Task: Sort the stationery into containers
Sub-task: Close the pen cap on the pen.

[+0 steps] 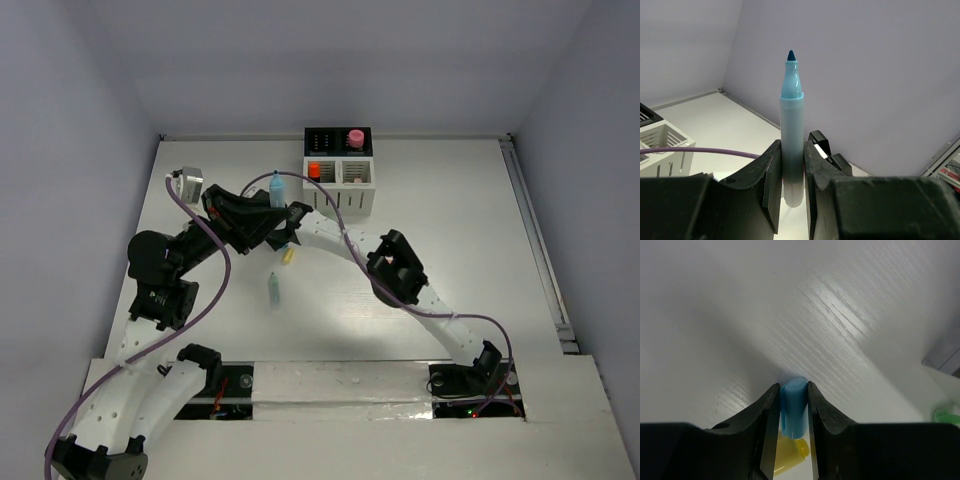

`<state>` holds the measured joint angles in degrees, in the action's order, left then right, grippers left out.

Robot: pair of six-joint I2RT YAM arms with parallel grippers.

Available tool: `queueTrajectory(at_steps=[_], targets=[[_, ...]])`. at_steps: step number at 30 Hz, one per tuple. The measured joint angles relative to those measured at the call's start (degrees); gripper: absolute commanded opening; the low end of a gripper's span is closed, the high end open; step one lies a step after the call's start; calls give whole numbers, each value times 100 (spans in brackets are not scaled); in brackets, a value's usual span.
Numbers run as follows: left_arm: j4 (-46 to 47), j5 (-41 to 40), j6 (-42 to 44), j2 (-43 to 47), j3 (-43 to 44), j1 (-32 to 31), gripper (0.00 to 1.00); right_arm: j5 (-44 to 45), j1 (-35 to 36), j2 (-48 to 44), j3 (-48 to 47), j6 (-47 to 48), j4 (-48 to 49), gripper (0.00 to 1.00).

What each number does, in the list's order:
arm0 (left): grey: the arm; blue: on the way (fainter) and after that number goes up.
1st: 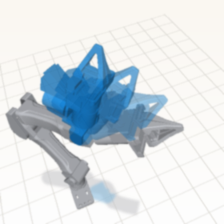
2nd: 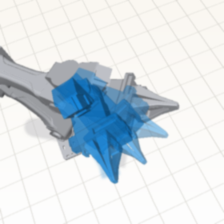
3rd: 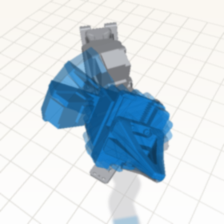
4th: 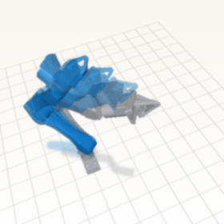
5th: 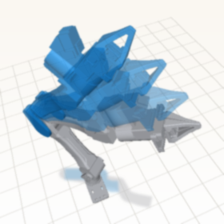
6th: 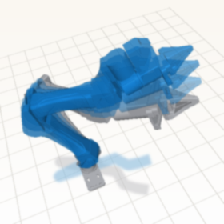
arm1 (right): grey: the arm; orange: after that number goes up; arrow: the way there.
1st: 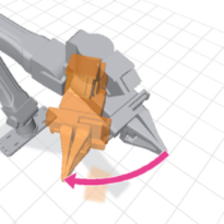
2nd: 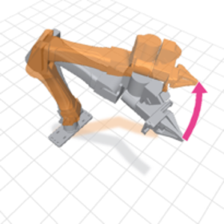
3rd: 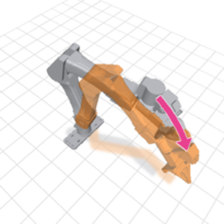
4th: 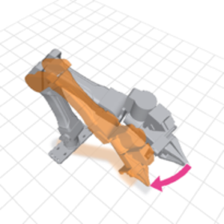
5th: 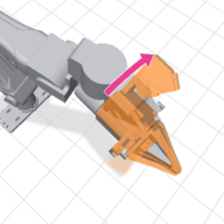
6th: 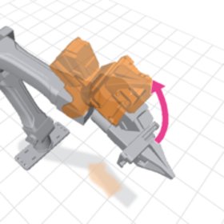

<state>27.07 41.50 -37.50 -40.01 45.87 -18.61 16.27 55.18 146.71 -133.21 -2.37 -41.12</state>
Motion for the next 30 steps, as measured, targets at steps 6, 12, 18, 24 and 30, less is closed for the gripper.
queueTrajectory(at_steps=[6, 12, 18, 24, 30], targets=[[-55, -81, 39, 0, 0, 0, 0, -315, -90, -374, 756, -457, 894, 0], [81, -57, -142, -28, -11, 0, 0, -1263, -457, -1967, 2802, -1252, 2328, 0], [481, 46, -507, 28, -227, 0, 0, -2365, -1073, -3950, 4575, -2142, 4129, 0], [1528, 315, -1314, 72, -911, 0, 0, -3622, -1893, -5329, 6015, -3394, 6030, 0], [2743, 621, -2236, -164, -1526, 0, 0, -4092, -2028, -5676, 6297, -4105, 6841, 0]])
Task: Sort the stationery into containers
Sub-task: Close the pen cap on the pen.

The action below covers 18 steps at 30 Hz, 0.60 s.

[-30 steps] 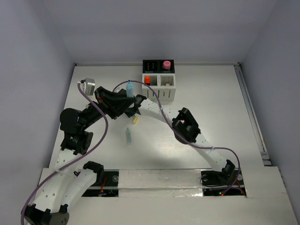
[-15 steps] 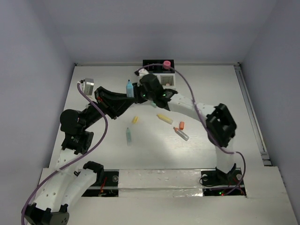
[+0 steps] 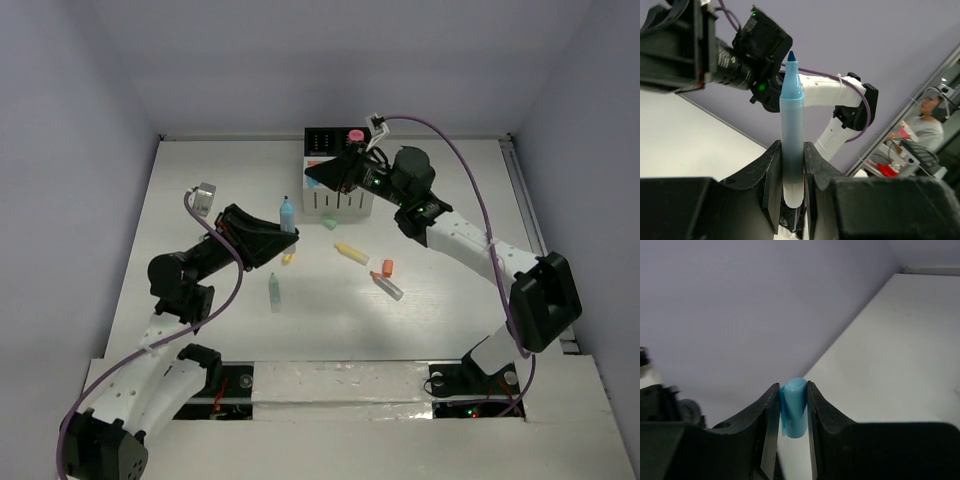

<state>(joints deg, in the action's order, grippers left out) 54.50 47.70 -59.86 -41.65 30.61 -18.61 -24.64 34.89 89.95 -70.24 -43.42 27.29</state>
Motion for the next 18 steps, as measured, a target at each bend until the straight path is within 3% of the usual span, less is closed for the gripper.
queueTrajectory(at_steps=[7, 18], targets=[[1178, 284, -603, -459, -553, 0, 0, -323, -173, -229, 326, -1099, 1386, 0], [1600, 463, -629, -907, -748, -2, 0, -686, -192, 238, 341, -2579, 3620, 0]])
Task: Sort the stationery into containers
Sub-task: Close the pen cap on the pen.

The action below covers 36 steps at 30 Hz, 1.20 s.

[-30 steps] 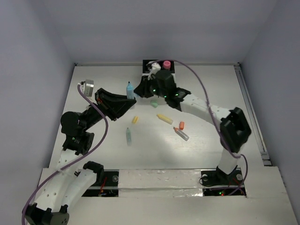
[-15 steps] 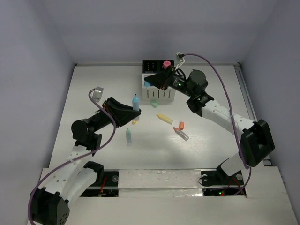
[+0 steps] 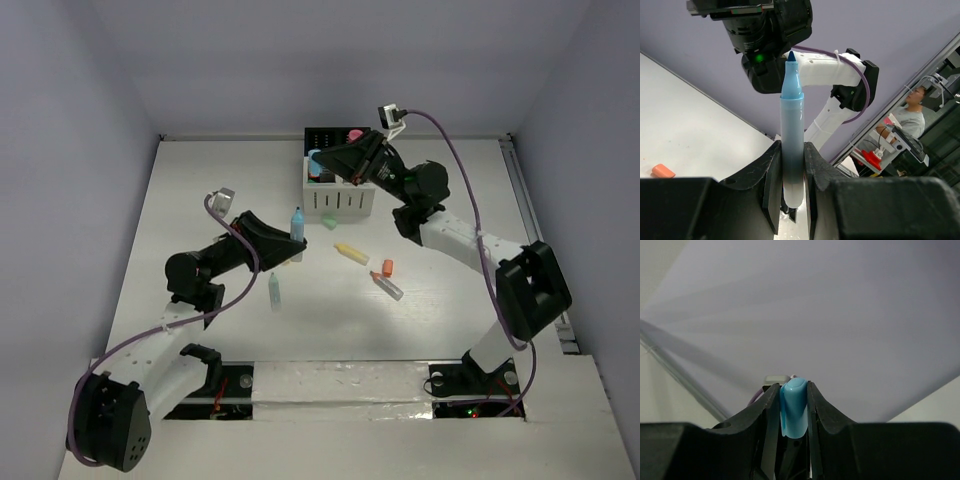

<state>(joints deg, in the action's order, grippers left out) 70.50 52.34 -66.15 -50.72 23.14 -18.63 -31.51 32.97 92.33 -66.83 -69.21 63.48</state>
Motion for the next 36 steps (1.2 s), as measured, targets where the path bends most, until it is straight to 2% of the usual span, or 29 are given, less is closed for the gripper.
queueTrajectory(at_steps=[10, 36], targets=[[79, -2, 31, -170, 4, 0, 0, -195, 505, 345, -96, -354, 527, 0], [-433, -267, 459, -149, 328, -4, 0, -188, 616, 293, 37, -236, 643, 0]])
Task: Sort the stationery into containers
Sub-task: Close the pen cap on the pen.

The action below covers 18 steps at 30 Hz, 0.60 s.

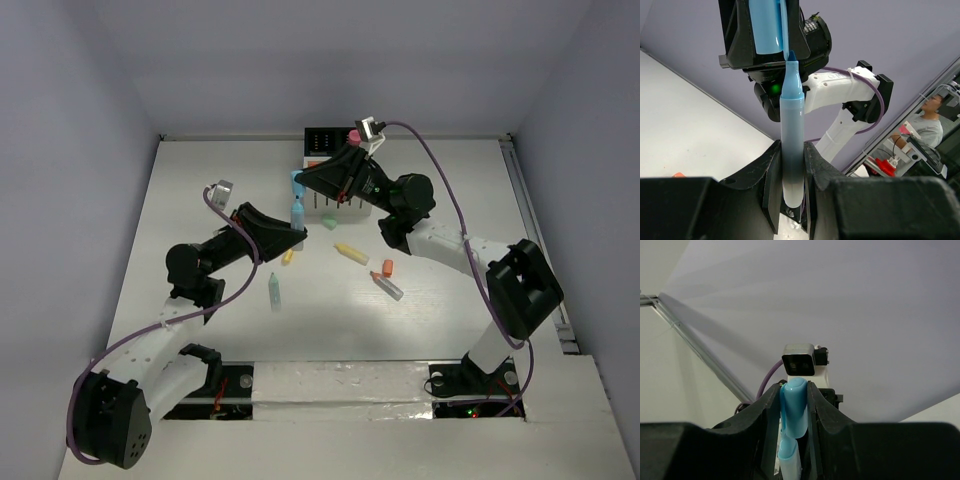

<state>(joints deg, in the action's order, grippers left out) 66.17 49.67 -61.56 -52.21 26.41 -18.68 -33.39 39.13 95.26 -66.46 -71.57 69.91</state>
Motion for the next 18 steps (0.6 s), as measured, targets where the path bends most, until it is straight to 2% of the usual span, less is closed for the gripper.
queueTrajectory(at_steps=[18], targets=[[-175, -24, 109, 2, -2, -48, 0, 144, 37, 0, -22, -68, 70, 0]])
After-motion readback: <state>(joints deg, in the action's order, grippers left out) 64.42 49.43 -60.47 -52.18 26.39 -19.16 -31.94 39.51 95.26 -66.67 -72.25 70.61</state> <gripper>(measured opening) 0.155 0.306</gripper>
